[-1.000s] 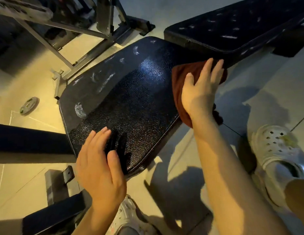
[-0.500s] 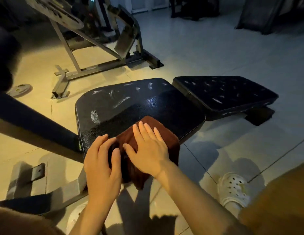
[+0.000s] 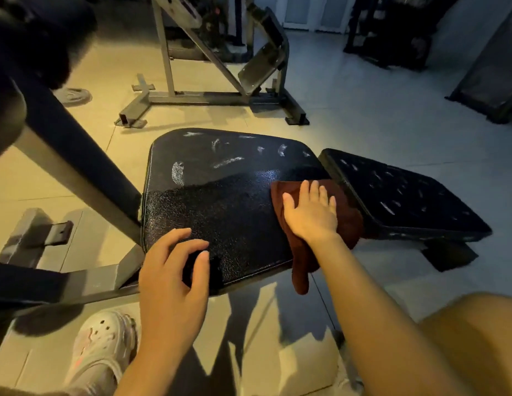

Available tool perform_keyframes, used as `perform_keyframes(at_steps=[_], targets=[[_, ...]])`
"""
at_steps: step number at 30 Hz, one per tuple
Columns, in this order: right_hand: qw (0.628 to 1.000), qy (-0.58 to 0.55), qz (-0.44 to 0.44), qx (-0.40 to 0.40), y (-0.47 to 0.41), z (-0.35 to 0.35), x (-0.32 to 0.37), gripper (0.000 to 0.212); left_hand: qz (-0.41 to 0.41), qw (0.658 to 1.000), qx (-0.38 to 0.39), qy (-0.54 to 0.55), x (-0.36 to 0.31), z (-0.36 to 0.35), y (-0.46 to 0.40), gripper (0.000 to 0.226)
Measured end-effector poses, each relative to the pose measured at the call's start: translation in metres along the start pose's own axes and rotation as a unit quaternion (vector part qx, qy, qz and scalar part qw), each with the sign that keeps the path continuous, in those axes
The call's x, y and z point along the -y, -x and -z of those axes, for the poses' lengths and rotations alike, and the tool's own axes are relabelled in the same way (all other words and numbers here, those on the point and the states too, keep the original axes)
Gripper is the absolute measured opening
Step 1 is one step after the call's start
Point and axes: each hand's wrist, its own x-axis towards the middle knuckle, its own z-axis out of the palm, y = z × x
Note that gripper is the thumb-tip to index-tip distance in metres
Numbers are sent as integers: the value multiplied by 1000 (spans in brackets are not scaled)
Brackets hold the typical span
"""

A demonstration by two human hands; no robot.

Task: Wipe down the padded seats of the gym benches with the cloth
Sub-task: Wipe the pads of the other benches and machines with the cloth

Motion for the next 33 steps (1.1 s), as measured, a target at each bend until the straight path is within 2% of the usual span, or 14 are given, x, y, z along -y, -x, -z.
perform_keyframes(at_steps=[2, 5, 7, 9, 12, 17, 20, 26, 30, 33], targets=[[993, 3, 118, -1, 16, -7, 40, 68, 16, 1000, -5, -22, 2, 2, 15, 33], [959, -3, 284, 21, 51, -23, 102, 67, 43, 995, -18, -89, 3, 6, 34, 26], [938, -4, 346, 31, 60, -25, 121, 68, 92, 990, -41, -103, -3, 8, 39, 11], [927, -3, 371, 45, 52, -22, 117, 70, 112, 987, -63, -101, -11, 5, 40, 12], [938, -11, 342, 49, 30, -17, 87, 73, 117, 986, -84, -79, -28, -7, 43, 14], [979, 11, 198, 41, -23, 3, 3, 74, 57, 994, -83, -47, -52, -43, 47, 16], [990, 13, 135, 36, -34, 13, -47, 72, 49, 996, -66, -19, -66, -62, 48, 17], [984, 3, 179, 4, 3, 1, -83, 64, 23, 999, -29, -26, -89, -102, 49, 20], [972, -31, 232, 24, 2, 3, -99, 65, -100, 987, 66, -108, -104, -115, 19, 24], [953, -150, 259, 39, 8, 4, -114, 64, -179, 936, 234, -193, -108, -120, -10, 39]])
